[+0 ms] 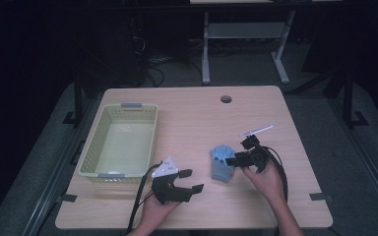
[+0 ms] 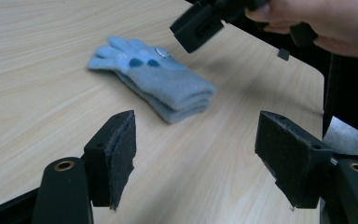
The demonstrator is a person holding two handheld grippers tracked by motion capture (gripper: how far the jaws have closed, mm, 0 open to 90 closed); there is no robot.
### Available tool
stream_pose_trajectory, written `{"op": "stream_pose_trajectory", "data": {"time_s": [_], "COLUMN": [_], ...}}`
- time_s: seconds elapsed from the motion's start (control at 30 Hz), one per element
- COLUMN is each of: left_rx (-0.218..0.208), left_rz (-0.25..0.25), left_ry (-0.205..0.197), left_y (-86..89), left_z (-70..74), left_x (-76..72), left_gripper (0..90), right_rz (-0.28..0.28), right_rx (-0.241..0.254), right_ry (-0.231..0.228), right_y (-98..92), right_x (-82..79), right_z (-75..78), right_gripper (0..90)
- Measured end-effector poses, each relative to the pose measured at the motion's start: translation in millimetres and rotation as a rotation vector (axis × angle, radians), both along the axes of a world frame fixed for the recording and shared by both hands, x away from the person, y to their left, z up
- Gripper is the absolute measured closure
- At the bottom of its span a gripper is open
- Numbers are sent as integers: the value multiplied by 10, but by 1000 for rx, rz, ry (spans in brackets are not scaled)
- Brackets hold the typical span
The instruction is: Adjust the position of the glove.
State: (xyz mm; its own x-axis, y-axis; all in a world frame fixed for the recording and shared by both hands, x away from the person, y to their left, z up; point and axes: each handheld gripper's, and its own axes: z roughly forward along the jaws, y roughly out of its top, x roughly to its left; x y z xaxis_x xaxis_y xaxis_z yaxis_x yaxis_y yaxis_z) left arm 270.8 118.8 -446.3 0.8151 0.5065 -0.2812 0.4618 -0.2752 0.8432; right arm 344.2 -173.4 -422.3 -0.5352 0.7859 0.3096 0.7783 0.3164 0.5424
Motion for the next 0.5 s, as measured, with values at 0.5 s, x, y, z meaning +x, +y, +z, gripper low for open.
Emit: {"op": "stream_pose_trajectory", "data": {"time_s": [0.5], "left_rx": [-9], "left_rz": [123], "left_ry": [220], "left_y": [-270], "left_z": [-23], "left_x": [397], "left_gripper": [309], "right_rz": [-89], "right_rx": [134], "right_ry": [21], "right_y": [-202], "right_x": [-96], "right_z": [-187], "right_gripper": [411]}}
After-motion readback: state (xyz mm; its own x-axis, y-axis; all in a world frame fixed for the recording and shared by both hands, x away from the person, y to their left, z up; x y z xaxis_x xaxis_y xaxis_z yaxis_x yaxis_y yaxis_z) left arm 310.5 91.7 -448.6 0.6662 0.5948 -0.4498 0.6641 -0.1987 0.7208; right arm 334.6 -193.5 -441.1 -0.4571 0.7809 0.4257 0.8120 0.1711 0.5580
